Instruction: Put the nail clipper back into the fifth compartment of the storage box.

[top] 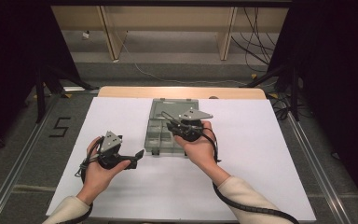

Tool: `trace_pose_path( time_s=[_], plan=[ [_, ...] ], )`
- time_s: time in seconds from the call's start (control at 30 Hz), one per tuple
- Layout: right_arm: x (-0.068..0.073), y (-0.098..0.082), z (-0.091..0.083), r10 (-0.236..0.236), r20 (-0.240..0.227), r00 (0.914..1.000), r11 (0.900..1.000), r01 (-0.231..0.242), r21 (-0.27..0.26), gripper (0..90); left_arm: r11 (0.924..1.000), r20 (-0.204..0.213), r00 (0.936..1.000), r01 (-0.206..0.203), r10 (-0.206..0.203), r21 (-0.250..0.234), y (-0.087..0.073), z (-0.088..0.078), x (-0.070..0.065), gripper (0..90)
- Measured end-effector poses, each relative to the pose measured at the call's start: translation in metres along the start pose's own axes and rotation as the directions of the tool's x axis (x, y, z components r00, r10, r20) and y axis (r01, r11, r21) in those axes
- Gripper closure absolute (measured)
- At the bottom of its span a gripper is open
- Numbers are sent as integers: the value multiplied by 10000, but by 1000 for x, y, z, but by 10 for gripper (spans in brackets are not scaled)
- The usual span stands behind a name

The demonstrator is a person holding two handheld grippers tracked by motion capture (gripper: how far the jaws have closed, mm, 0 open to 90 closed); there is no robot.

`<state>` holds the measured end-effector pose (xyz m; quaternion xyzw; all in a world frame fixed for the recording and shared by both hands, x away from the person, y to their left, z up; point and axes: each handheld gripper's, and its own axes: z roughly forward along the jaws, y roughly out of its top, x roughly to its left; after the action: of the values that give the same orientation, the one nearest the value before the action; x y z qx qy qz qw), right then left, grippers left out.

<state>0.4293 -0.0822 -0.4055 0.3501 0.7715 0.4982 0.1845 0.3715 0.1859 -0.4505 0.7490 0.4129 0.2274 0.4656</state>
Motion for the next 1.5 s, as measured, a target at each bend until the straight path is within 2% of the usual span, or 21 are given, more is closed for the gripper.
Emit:
trace_pose_path(
  time_s=[0.6,0.67,1.33,1.37,1.4,1.5],
  plan=[
    [11,10,23,-236,-345,9991,9995,229,-233,787,10000,25,10000,-35,35,-5,0,0,1,3],
    [12,11,23,-248,-360,9990,9996,244,-129,787,10000,19,10000,-59,59,-4,0,0,1,3],
    [19,14,39,-426,-388,9983,9984,411,-389,787,10000,119,9999,56,-56,-12,-1,0,1,3],
    [19,13,39,-434,-405,9982,9985,419,-355,787,10000,127,9999,-47,48,-3,-1,0,2,3],
    [19,13,39,-443,-441,9980,9986,429,-313,787,9999,116,9999,109,-109,-5,-1,0,1,3],
    [19,13,40,-427,-430,9982,9988,415,-276,787,9999,112,9999,118,-118,5,-1,0,1,3]
  ],
)
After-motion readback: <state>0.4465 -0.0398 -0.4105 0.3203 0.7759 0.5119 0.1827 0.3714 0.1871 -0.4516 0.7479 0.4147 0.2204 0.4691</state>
